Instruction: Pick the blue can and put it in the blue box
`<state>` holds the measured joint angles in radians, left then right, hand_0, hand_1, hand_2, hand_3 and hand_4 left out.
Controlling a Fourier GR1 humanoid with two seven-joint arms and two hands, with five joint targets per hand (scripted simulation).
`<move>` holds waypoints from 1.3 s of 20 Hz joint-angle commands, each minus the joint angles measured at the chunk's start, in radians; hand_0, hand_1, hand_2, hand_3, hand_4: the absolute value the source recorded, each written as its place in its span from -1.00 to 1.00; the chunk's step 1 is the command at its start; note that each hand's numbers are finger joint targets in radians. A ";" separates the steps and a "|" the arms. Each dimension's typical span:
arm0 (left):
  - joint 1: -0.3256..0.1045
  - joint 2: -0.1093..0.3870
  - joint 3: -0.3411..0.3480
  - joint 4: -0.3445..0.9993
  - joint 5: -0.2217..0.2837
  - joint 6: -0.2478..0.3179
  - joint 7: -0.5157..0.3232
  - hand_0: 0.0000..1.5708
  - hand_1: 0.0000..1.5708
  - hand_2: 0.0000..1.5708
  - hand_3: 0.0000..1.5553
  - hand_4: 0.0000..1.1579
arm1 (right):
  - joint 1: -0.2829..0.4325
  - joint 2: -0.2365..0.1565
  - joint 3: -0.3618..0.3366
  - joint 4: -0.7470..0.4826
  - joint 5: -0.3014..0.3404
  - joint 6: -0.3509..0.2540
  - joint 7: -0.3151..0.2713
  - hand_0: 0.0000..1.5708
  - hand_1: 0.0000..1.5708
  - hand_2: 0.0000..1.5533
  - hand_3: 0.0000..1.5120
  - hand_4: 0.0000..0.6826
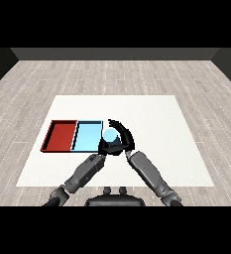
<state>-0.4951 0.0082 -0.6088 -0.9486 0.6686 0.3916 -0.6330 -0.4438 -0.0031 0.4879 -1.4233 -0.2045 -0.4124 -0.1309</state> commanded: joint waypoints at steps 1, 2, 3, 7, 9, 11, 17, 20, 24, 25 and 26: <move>-0.090 -0.008 0.040 0.034 0.032 -0.002 0.025 1.00 1.00 1.00 0.96 0.96 | 0.062 0.002 0.002 -0.040 0.047 0.009 0.024 -1.00 -1.00 -1.00 -1.00 -1.00; 0.053 0.007 0.040 -0.062 -0.064 0.006 0.027 1.00 1.00 1.00 0.96 0.96 | 0.018 -0.009 -0.054 -0.076 0.042 0.025 0.086 -1.00 -1.00 -1.00 -1.00 -1.00; 0.046 -0.008 0.038 -0.021 -0.077 0.002 0.023 1.00 1.00 1.00 0.96 0.96 | -0.012 -0.016 -0.105 -0.023 0.027 0.061 0.048 -1.00 -1.00 -1.00 -1.00 -1.00; 0.042 0.015 0.059 -0.038 -0.075 0.023 0.043 1.00 1.00 1.00 0.96 0.97 | 0.025 -0.029 -0.156 -0.064 -0.035 0.101 0.007 -1.00 -1.00 -1.00 -1.00 -1.00; 0.022 0.010 0.091 0.001 -0.092 -0.011 0.017 1.00 1.00 1.00 0.97 0.99 | 0.163 -0.048 -0.116 -0.170 -0.021 0.110 -0.045 -1.00 -1.00 -1.00 -1.00 -1.00; -0.041 -0.005 0.115 0.017 -0.104 0.059 0.060 1.00 1.00 1.00 0.97 0.99 | 0.216 -0.053 -0.134 -0.205 -0.035 0.111 -0.080 -1.00 -1.00 -1.00 -1.00 -1.00; -0.091 0.066 0.145 0.056 -0.137 0.064 0.075 1.00 1.00 1.00 0.97 0.99 | 0.270 -0.049 -0.301 -0.245 -0.161 0.141 -0.155 -1.00 -1.00 -1.00 -1.00 -1.00; -0.097 0.157 0.176 0.066 -0.161 0.062 0.121 1.00 1.00 1.00 0.95 0.98 | 0.269 -0.086 -0.374 -0.234 -0.218 0.187 -0.140 -1.00 -1.00 -1.00 -1.00 -1.00; -0.108 0.305 0.223 0.081 -0.160 0.025 0.232 1.00 1.00 1.00 0.95 0.98 | 0.327 -0.087 -0.381 -0.244 -0.242 0.219 -0.153 -1.00 -1.00 -1.00 -1.00 -1.00; -0.118 0.263 0.220 0.153 -0.194 0.075 0.195 1.00 1.00 1.00 0.95 0.99 | 0.353 -0.093 -0.397 -0.244 -0.238 0.218 -0.174 -1.00 -1.00 -1.00 -1.00 -1.00; -0.161 0.240 0.213 0.215 -0.218 0.104 0.220 1.00 1.00 1.00 0.95 0.98 | 0.309 -0.047 -0.340 -0.208 -0.200 0.195 -0.177 -1.00 -1.00 -1.00 -1.00 -1.00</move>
<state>-0.6001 0.2269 -0.4108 -0.8381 0.4970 0.4550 -0.4606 -0.1272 -0.0816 0.1327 -1.6595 -0.4179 -0.2106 -0.2899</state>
